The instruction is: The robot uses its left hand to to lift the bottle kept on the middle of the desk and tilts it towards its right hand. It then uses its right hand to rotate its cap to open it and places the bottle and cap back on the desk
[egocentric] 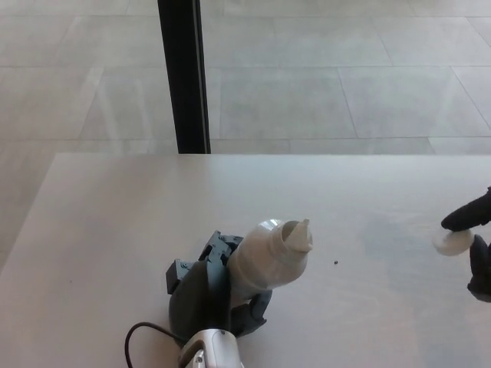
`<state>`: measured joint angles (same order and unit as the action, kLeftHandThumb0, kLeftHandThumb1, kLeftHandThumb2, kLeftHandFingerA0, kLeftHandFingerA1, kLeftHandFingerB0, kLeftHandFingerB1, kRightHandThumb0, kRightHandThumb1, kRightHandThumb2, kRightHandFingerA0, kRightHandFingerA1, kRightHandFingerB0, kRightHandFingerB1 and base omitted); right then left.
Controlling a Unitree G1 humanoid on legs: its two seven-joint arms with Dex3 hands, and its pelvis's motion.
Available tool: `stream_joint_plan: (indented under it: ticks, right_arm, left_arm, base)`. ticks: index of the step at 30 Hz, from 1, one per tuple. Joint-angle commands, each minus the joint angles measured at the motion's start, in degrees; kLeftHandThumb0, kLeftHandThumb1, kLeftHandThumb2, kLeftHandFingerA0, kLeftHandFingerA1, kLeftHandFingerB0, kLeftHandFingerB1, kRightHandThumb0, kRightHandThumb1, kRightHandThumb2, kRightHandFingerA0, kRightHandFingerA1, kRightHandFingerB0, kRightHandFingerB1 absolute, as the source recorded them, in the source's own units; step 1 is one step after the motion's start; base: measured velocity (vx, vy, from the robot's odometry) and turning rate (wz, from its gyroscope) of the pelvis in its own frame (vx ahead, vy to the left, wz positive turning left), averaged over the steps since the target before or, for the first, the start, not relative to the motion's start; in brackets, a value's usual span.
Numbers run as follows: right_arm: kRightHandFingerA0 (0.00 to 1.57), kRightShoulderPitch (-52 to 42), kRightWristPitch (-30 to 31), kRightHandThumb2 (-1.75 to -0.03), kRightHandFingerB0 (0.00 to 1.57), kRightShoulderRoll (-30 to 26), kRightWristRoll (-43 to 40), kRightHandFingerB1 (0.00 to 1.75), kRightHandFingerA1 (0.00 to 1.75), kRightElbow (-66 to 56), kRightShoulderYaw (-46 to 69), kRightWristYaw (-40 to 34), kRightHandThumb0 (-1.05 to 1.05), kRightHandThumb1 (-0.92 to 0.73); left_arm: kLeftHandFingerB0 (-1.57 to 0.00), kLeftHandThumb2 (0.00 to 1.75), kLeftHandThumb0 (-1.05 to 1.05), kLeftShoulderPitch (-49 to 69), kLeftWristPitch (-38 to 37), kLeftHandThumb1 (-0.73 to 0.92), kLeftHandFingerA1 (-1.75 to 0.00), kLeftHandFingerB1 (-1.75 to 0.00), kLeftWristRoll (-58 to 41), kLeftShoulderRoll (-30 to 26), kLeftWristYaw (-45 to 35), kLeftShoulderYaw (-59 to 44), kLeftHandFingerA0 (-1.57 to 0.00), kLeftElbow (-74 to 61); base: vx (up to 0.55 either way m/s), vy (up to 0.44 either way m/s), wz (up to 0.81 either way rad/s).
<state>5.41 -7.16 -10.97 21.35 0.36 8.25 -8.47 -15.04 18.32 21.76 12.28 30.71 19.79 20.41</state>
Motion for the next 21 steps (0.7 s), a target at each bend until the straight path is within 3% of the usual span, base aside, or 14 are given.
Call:
stream_joint_plan:
  ticks: [1,2,3,4,5,6,7,11,12,16,17,18,19,21]
  right_arm:
    - [1.01,-0.34,-1.56,-1.20,0.94,-0.97,1.58,1.13,1.50,2.78,-0.70,-3.39,-0.05,-0.44]
    - [1.03,-0.31,-0.97,-1.16,0.95,-0.98,1.67,1.14,1.52,3.53,-1.47,-2.73,-0.06,-0.44]
    - [1.00,-1.02,-1.57,-1.12,0.93,-1.94,3.53,1.07,1.55,4.93,-3.15,-2.40,-0.04,-0.48]
    - [0.99,-1.52,-1.67,-1.10,0.92,-2.63,4.57,1.07,1.54,5.81,-4.37,-1.77,-0.07,-0.51]
    - [0.97,-1.89,-1.20,-1.10,0.92,-3.68,5.57,1.07,1.58,6.73,-6.03,-1.00,-0.10,-0.52]
    - [0.97,-2.04,-0.82,-1.10,0.92,-4.42,6.68,1.07,1.58,7.36,-7.12,-0.69,-0.10,-0.52]
    - [0.93,-2.35,1.84,-1.03,0.92,-5.92,8.61,0.98,1.55,8.03,-9.43,2.07,-0.16,-0.57]
    - [0.89,-2.31,5.40,-0.78,0.74,-9.56,14.02,0.62,1.41,11.39,-15.52,5.60,-0.20,-0.68]
    - [0.81,-2.28,5.67,-0.64,0.64,-10.03,14.46,0.54,0.96,11.85,-16.20,5.91,-0.24,-0.75]
    - [0.43,-1.14,13.19,-0.62,0.32,-12.01,20.05,0.33,0.55,14.94,-21.88,11.62,-0.46,-0.74]
    - [0.32,-0.99,13.54,-0.62,0.35,-12.00,20.45,0.32,0.60,15.63,-22.36,11.38,-0.46,-0.73]
    - [0.32,-0.79,13.74,-0.62,0.35,-12.04,20.83,0.32,0.60,16.60,-22.97,10.81,-0.46,-0.73]
    - [0.26,-0.80,13.81,-0.62,0.42,-12.06,20.73,0.36,0.68,17.33,-23.22,10.53,-0.42,-0.71]
    - [0.26,-0.67,13.33,-0.61,0.45,-12.15,20.52,0.36,0.72,18.15,-23.42,9.70,-0.41,-0.70]
  left_arm:
    - [-0.55,0.74,-0.08,4.02,7.33,0.80,-1.17,-0.76,-0.15,0.02,-3.54,-0.54,-0.66,2.45]
    - [-0.55,0.73,-0.07,3.45,7.90,0.79,-1.16,-0.73,0.42,-0.25,-3.49,-0.45,-0.67,2.33]
    - [-0.49,0.84,-0.04,3.12,7.27,0.74,-1.75,-1.45,0.91,-1.05,-3.89,-0.06,-0.69,2.46]
    - [-0.53,0.84,-0.03,2.72,7.26,0.77,-1.75,-1.55,1.45,-1.80,-4.53,0.43,-0.72,2.47]
    - [-0.56,0.93,-0.10,1.93,8.78,0.72,-1.49,-0.93,2.33,-2.79,-6.10,1.20,-1.11,2.03]
    - [-0.56,0.93,-0.10,1.31,10.50,0.72,-1.49,-0.93,2.85,-3.35,-7.37,1.65,-1.11,1.47]
    - [-0.53,0.77,-0.03,-0.43,13.12,0.79,-1.75,-1.21,4.25,-5.78,-11.36,3.32,-0.69,0.21]
    - [-0.57,0.73,-0.08,-6.27,21.56,0.83,-1.30,-0.88,8.39,-13.64,-24.90,10.22,-0.69,-3.87]
    - [-0.57,0.71,-0.12,-7.13,22.88,0.84,-1.17,-0.80,8.41,-14.41,-26.53,11.06,-0.66,-4.27]
    - [-0.46,0.68,-0.19,-16.26,32.42,0.81,-0.77,-0.61,7.27,-21.18,-41.59,16.94,-0.52,-6.92]
    - [-0.53,0.66,-0.15,-18.52,33.87,0.75,-1.14,-0.68,7.07,-22.71,-45.24,18.87,-0.72,-7.10]
    - [-0.53,0.66,-0.15,-21.47,35.44,0.75,-1.14,-0.68,6.73,-24.93,-50.13,21.54,-0.72,-7.50]
    - [-0.70,0.60,-0.18,-25.37,31.77,0.72,-1.41,-0.80,8.64,-28.76,-58.85,25.19,-0.74,-6.58]
    - [-0.66,0.62,-0.19,-29.70,31.81,0.79,-1.49,-0.78,7.89,-31.22,-66.15,28.52,-0.74,-4.90]
  base:
    - [0.00,0.000,0.00]
    - [0.00,0.000,0.00]
    - [0.00,0.000,0.00]
    - [0.00,0.000,0.00]
    - [0.00,0.000,0.00]
    - [0.00,0.000,0.00]
    - [0.00,0.000,0.00]
    - [0.00,0.000,0.00]
    - [0.00,0.000,0.00]
    - [0.00,0.000,0.00]
    - [0.00,0.000,0.00]
    - [0.00,0.000,0.00]
    - [0.00,0.000,0.00]
    - [0.00,0.000,0.00]
